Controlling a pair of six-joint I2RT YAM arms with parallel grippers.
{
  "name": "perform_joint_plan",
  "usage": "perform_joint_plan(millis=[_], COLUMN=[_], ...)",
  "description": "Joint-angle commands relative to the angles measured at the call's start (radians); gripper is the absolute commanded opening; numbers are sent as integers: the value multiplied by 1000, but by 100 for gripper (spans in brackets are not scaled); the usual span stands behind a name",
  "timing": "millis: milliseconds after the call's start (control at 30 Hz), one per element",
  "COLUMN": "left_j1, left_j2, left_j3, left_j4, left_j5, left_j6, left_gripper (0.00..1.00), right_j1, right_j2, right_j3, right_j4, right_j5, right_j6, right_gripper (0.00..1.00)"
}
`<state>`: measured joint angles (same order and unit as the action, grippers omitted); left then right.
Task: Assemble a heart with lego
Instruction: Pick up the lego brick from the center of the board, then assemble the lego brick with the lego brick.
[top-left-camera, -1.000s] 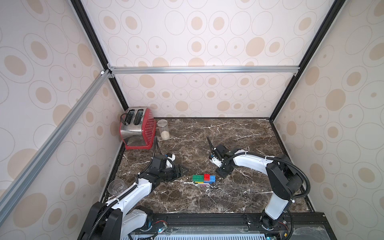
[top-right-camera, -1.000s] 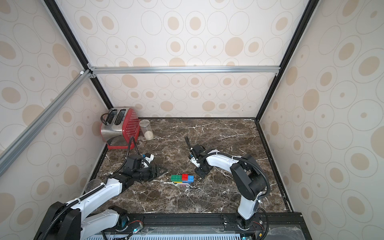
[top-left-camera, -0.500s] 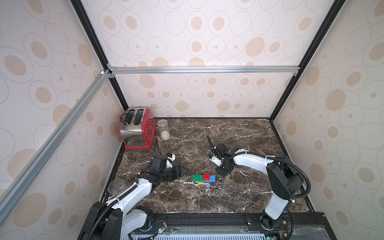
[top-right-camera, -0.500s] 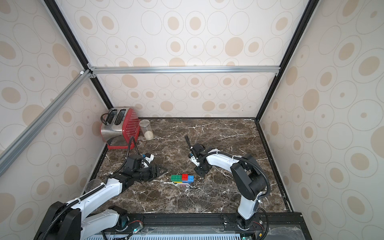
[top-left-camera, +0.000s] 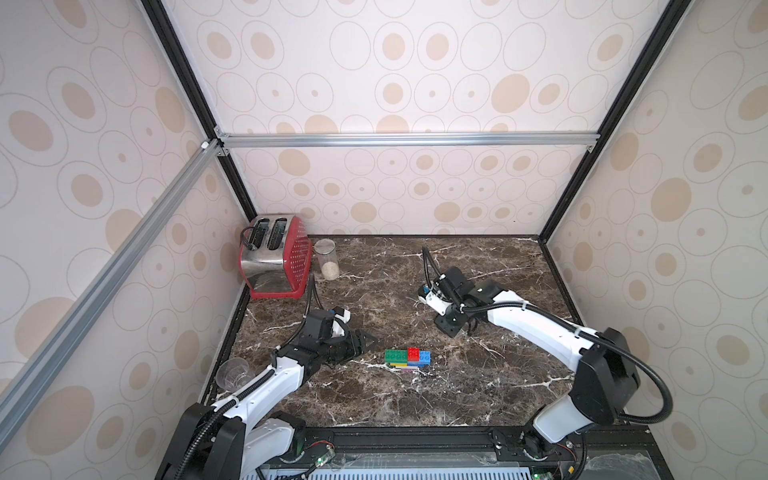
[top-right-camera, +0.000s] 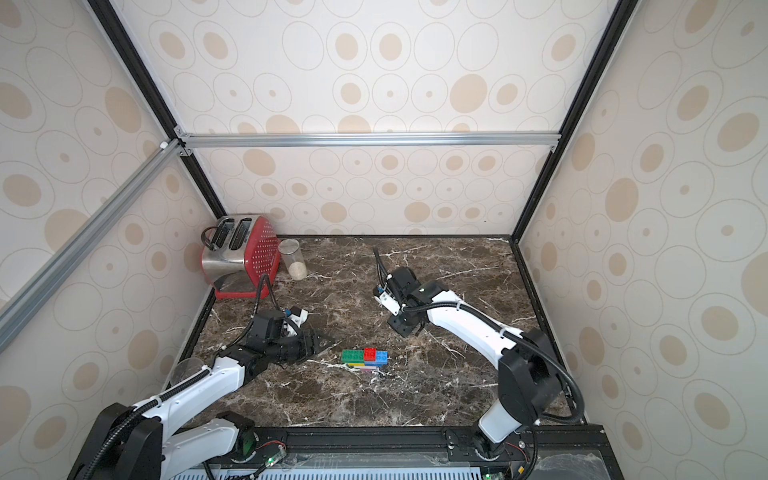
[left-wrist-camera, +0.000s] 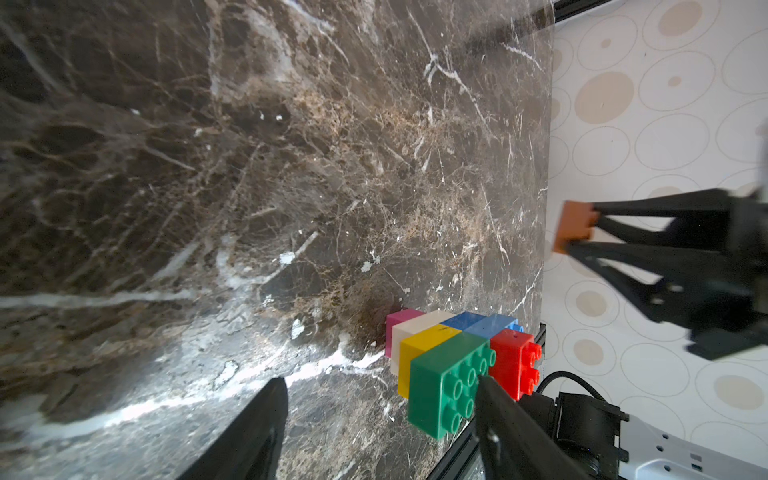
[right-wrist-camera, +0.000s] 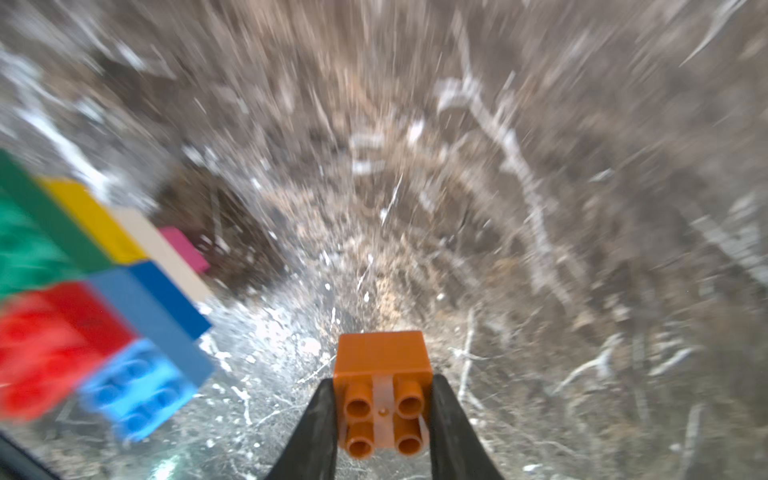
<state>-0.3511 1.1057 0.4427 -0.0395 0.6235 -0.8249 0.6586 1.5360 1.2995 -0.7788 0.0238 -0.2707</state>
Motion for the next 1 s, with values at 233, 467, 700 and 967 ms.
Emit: perform_joint_plan(millis=[233,467,700,967], left_j1=[28,109,110,111], left_j2=[-111,-165,-144,-147], left_j3=[-48,-67,-70,-67], left_j4=[-58,-89,-74,-85], left_j5=[-93,-50,-36,-28], left_j6=[-80,-66,-59,-49], left_gripper=[70,71,71,71], right_j1=[211,306,335,339], right_j2=[141,263,319,335], right_j3=[232,329,353,345], right_j4=[-169,-237,-305,-282], right_j5=[-138,-112,-71,-72], right_j6=[-293,-299,-285,-250], right_gripper=[26,26,27,27])
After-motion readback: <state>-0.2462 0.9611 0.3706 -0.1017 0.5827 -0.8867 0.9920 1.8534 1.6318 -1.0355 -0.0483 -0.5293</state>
